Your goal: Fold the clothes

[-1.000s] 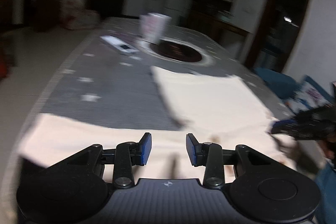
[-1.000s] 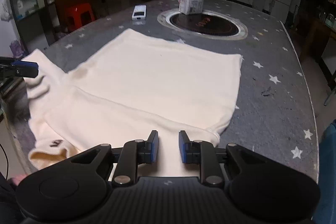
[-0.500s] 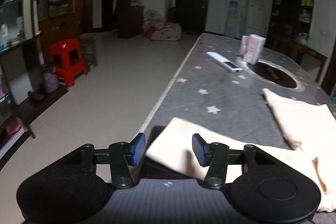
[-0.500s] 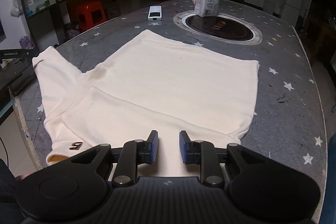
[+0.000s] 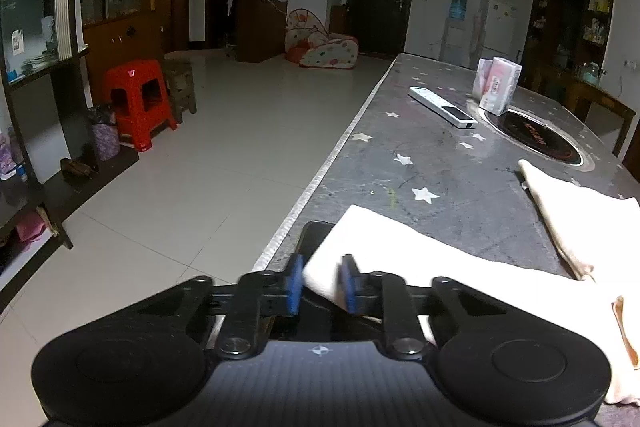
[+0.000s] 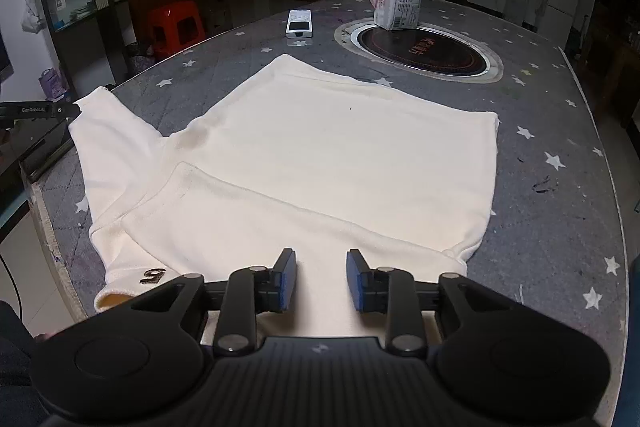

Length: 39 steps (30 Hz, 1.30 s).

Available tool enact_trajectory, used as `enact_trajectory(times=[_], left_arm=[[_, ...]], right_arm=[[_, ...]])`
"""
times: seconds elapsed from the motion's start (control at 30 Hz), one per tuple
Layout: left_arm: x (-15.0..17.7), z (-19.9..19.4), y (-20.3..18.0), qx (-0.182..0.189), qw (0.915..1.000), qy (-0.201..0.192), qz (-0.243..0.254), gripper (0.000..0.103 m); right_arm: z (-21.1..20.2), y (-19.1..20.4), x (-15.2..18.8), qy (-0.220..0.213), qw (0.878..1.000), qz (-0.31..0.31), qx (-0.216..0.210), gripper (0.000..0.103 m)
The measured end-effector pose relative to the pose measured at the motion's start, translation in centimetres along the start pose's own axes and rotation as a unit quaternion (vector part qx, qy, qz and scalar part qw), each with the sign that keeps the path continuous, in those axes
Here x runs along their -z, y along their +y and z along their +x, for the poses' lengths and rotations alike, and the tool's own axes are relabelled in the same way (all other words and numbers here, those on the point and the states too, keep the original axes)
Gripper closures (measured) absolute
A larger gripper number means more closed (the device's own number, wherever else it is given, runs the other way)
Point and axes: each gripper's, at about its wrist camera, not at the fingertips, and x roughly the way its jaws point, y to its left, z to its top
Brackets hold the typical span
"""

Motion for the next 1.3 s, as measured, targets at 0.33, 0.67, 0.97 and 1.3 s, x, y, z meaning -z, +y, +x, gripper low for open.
enact_trajectory(times=[0.33,0.67,0.97,1.3], left_arm=[[-1.5,-2.2,-4.5,0.151,0.9884,-0.012,-0.008,0.098],[-2.6,-5.0,-14.0,0.378,0.9246,-0.016,0.042,0.098],[0.5,-3.5,-19.6,0.464,0.8785,0.068,0.089,0.093],[0.8,-3.8,-14.2,0.370,0.9194,0.031,0.130,0.064]], right_arm=[[-0.7,-0.2,0.4,-0.010,1.000,0.008,0.002,0.072],[-1.6,-1.1,0.4,-0.025,0.999,0.038,-0.007,0.072],[-2.1,-2.1,1.0,-0.021,0.997,0.075,-0.027,0.072],[-0.9,-2.1,0.7,-0.005,0.992,0.104,-0.072,0.072]])
